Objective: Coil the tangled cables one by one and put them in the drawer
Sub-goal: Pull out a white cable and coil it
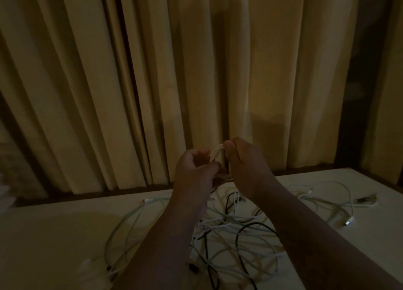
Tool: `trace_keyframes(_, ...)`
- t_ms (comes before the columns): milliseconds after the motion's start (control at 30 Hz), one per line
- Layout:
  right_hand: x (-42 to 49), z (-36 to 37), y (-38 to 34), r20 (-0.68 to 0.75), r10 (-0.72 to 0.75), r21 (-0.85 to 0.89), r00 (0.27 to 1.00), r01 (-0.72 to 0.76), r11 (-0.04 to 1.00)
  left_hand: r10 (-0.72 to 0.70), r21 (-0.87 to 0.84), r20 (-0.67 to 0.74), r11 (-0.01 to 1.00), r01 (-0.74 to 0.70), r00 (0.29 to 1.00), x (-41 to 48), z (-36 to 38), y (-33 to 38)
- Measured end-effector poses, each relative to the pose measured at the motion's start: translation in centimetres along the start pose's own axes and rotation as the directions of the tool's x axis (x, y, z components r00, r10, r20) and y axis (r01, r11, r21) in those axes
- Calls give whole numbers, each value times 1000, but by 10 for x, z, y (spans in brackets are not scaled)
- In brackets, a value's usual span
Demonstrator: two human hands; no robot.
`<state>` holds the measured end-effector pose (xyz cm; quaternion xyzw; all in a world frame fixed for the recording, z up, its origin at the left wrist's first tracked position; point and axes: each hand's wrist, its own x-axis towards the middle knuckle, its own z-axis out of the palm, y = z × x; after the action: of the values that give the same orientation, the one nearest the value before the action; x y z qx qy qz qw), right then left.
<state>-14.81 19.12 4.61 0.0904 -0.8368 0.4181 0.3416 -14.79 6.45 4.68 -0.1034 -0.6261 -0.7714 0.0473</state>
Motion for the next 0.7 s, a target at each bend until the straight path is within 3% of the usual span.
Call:
trace_keyframes(67, 1, -4, 0, -3, 9, -38, 1000, -9, 999, 252, 303, -51, 926, -226, 966, -2, -3, 0)
trace_keyframes(133, 3, -8, 1, 6, 29, -63, 1000, -29, 998, 399, 471, 2, 808, -353, 917, -2, -9, 3)
trace_keyframes(233, 4, -15, 2, 60, 45, -103, 997, -39, 994, 353, 489, 61, 805, -336, 934, 6, -22, 12)
trace_keyframes(333, 4, -21, -3, 177, 43, -51, 983, -34, 998, 168, 212, 75, 960, -180, 983, 11, -29, 20)
trace_keyframes(467, 4, -34, -5, 393, 116, 140, 912, -184, 973, 70, 125, 89, 989, -81, 994, 19, -39, 19)
trace_keyframes(533, 4, -43, -2, 458, 89, 126, 884, -164, 978, 132, 265, 104, 951, -156, 986, 20, -44, 18)
trace_keyframes(600, 4, -50, 2, 501, 90, 119, 860, -172, 978, 240, 495, 122, 826, -269, 963, 18, -46, 19)
trace_keyframes(700, 7, -50, 7, 515, 106, 241, 851, -262, 935, 337, 607, 139, 714, -349, 931, 16, -45, 19)
